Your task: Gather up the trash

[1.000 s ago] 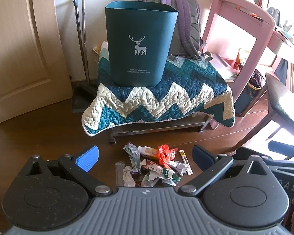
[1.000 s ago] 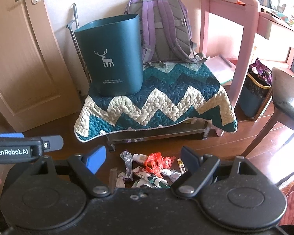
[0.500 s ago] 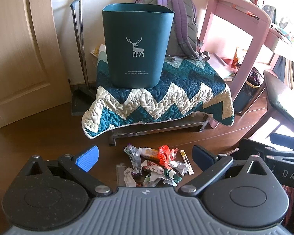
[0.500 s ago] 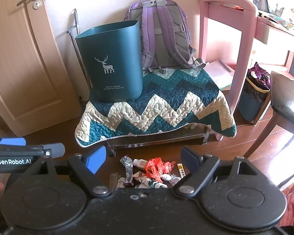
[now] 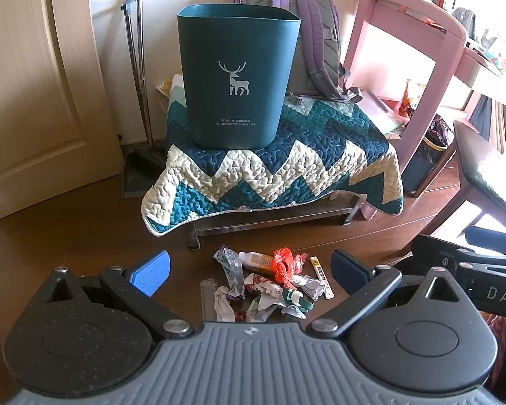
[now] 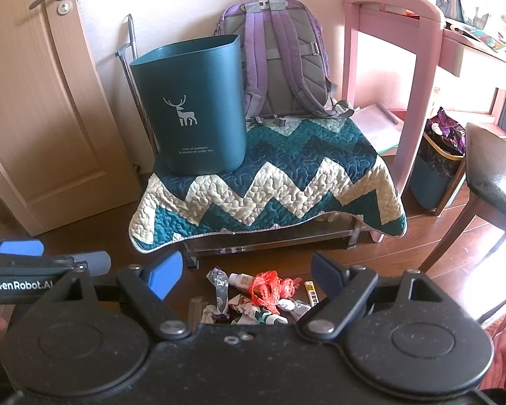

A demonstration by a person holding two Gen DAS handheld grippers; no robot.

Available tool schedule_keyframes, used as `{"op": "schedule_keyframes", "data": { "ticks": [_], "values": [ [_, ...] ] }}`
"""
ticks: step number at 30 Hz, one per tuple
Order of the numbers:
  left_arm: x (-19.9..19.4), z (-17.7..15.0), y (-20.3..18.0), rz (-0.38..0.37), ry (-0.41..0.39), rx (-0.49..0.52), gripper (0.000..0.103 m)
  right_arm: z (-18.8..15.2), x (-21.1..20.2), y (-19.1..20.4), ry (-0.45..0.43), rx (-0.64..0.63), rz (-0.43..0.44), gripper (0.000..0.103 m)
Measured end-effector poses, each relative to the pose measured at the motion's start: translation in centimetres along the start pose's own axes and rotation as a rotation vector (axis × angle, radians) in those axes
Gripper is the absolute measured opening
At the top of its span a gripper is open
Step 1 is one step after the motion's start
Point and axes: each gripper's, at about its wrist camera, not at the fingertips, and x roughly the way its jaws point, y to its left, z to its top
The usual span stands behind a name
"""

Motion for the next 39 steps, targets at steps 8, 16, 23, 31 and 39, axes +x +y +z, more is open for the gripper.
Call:
{"op": "schedule_keyframes", "data": {
  "ticks": [8, 16, 23, 31, 39],
  "values": [
    [0.0, -0.1, 0.0, 0.000, 0.002, 0.008, 0.102, 0.0, 0.0, 0.0, 0.001, 0.002, -0.001, 0.083],
    [0.1, -0.1, -0.2, 0.001, 0.003, 0.009, 0.102, -0.1, 0.0, -0.1, 0.001, 0.003, -0.001, 0.083],
    [0.6, -0.1, -0.2, 0.013, 0.012, 0.008, 0.102, -0.3, 0.3, -0.3, 0.012, 0.007, 0.004, 0.083],
    [3.4, 0.8, 0.3, 0.023, 0.067, -0.005, 0.102, 0.4, 3.3, -0.7, 0.077, 0.012, 0.003, 0.083],
    [8.3, 2.0, 1.9, 0.050, 0.109, -0.006, 0.102, 2.1, 7.9, -1.3, 0.121, -0.007, -0.028, 0.083]
  ]
}}
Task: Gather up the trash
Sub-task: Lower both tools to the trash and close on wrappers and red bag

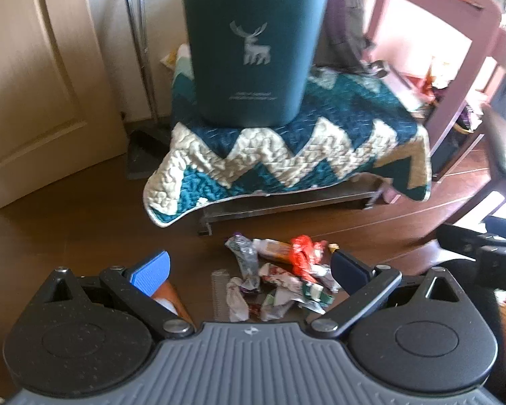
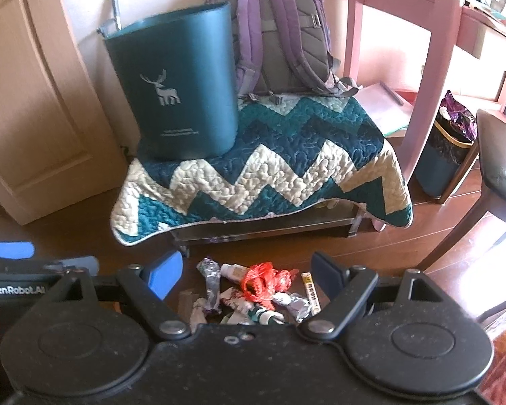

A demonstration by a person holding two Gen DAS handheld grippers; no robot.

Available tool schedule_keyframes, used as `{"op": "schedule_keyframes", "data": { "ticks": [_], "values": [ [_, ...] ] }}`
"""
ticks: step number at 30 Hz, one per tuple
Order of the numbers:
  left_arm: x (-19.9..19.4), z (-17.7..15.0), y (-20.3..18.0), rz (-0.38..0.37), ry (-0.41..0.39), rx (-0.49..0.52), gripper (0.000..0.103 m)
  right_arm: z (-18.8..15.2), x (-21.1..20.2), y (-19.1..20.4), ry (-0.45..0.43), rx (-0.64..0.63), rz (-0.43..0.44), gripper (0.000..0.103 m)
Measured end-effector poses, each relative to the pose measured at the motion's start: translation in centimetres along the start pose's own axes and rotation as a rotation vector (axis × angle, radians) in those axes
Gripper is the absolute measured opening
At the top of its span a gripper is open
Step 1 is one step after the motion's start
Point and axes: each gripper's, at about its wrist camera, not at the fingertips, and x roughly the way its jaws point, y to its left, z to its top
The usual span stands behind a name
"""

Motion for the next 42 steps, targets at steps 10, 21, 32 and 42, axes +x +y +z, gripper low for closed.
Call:
{"op": "schedule_keyframes", "data": {
  "ticks": [10, 21, 32, 42],
  "values": [
    [13.1, 0.8, 3.2, 0.064, 0.120, -0.018, 0.102, 3.9, 12.5, -2.7, 0.070, -0.112, 0.051, 0.083],
    [26.0, -0.5, 2.8, 0.033, 0.297, -0.034, 0.102, 3.3, 28.9, -4.2, 0.306, -0.047, 0.064, 0.083],
    [38.9, -0.4, 0.9, 0.028, 0.387, -0.060, 0.102, 0.6, 42.6, -7.6, 0.498, 0.219, -0.018, 0.082],
    [48.7, -2.9, 1.1, 0.022, 0.509, -0.065, 0.102, -4.1, 51.4, -10.4, 0.630, 0.456, -0.084, 0.082]
  ]
}}
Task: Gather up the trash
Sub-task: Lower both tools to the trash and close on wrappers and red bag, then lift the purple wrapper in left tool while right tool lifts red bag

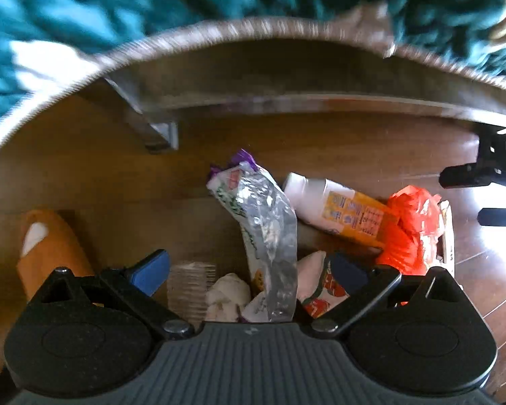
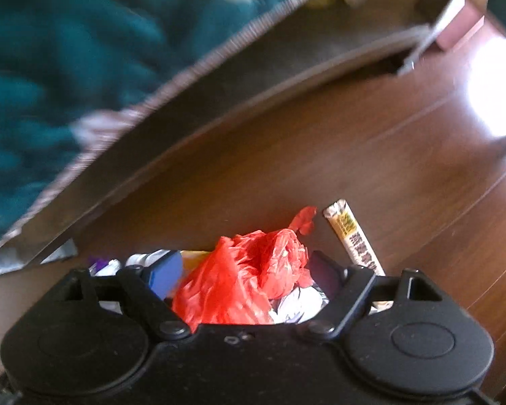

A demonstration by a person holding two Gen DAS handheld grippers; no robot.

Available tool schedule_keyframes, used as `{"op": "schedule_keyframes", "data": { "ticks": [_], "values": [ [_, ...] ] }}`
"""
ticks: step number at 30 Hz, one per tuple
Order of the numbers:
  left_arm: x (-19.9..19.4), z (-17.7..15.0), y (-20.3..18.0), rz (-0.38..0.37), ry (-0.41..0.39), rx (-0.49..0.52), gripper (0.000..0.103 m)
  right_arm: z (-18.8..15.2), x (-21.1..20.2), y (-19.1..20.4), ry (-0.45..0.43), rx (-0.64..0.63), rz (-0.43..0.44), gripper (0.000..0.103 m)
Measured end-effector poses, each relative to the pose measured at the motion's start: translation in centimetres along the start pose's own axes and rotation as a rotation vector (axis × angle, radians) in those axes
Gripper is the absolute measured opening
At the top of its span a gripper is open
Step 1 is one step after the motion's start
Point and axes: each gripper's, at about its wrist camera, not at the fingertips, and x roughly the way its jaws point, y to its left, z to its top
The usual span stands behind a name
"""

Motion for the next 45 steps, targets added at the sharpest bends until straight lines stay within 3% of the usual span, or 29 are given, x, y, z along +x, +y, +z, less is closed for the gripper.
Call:
{"op": "schedule_keyframes", "data": {
  "ticks": [9, 17, 19, 23, 28, 31, 32, 33, 34, 37, 45],
  "values": [
    [4.6, 1.2, -1.4, -0.006, 0.038, 0.037, 0.101, 0.6, 3.7, -3.1, 0.017, 0.248, -0.007, 0.081],
    [6.6, 1.5, -1.6, -0.006, 0.068, 0.067, 0.088, 0.7, 5.3, -2.9, 0.021, 0.272, -0.023, 0.080],
    [7.0, 1.5, -1.4, -0.012, 0.081, 0.056, 0.070, 0.7, 5.2, -2.9, 0.020, 0.262, -0.025, 0.080],
    [7.7, 1.7, -1.0, -0.018, 0.094, 0.039, 0.059, 0.9, 5.4, -2.6, 0.015, 0.253, -0.029, 0.079],
    [8.1, 2.1, -0.5, -0.039, 0.089, 0.046, 0.033, 0.3, 5.5, -2.7, 0.014, 0.250, -0.040, 0.078],
    [8.0, 2.0, -0.4, -0.045, 0.078, 0.057, 0.027, 0.4, 6.0, -2.6, 0.009, 0.243, -0.045, 0.075],
    [8.0, 2.0, -0.3, -0.051, 0.077, 0.056, 0.025, 0.5, 5.9, -2.6, 0.004, 0.243, -0.050, 0.071],
    [8.1, 2.0, -0.1, -0.053, 0.077, 0.053, 0.023, 0.4, 6.0, -2.5, 0.003, 0.242, -0.064, 0.043],
    [8.0, 2.0, 0.1, -0.051, 0.074, 0.050, 0.021, 0.1, 6.9, -2.5, 0.019, 0.250, -0.076, 0.033],
    [7.7, 2.0, 0.5, -0.054, 0.070, 0.042, 0.016, -0.1, 7.6, -2.7, 0.044, 0.246, -0.064, 0.034],
    [4.1, 1.8, 1.8, -0.054, 0.028, 0.035, 0.009, 0.3, 3.7, -0.4, -0.024, 0.110, -0.108, 0.030]
  ]
}}
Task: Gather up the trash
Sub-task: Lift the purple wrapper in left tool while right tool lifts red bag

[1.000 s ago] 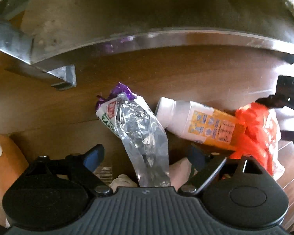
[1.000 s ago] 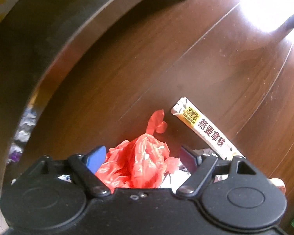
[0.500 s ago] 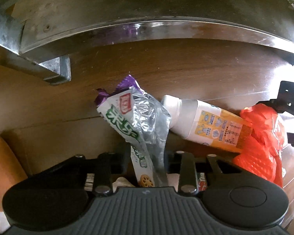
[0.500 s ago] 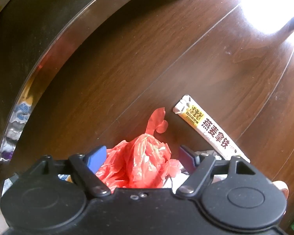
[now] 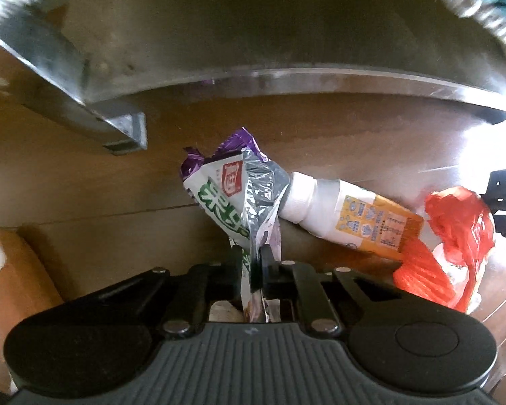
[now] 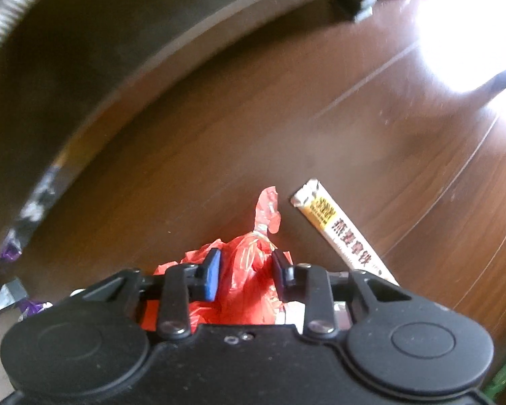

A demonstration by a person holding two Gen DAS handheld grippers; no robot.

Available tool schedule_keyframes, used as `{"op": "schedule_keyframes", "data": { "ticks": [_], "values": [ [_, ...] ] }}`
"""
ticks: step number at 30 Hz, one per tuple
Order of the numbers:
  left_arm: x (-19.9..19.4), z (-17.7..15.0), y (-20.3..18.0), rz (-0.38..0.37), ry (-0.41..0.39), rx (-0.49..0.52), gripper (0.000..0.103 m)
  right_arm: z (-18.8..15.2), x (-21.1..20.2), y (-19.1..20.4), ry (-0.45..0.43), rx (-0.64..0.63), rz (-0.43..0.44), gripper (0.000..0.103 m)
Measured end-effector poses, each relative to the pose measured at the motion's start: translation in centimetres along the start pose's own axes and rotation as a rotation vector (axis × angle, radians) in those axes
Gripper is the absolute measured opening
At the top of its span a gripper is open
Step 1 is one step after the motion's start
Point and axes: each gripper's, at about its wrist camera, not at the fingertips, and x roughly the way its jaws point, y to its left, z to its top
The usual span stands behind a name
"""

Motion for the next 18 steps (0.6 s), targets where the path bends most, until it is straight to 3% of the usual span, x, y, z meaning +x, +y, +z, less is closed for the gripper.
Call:
{"op": "schedule_keyframes", "data": {
  "ticks": [6, 13, 18],
  "values": [
    [-4.1, -0.6, 0.2, -0.001, -0.026, -0.005, 0.007, -0.4, -5.2, 0.4, -0.056, -0.036, 0.006, 0.030],
    [-10.7, -2.2, -0.6, -0.012, -0.108, 0.008, 0.005, -2.5, -12.5, 0.7, -0.135, -0.094, 0.051, 0.029],
    [-16.4, -4.4, -0.4, -0.018, -0.190, 0.001, 0.004, -5.1, -19.2, 1.1, -0.240, -0.228, 0.092, 0.029]
  ]
}}
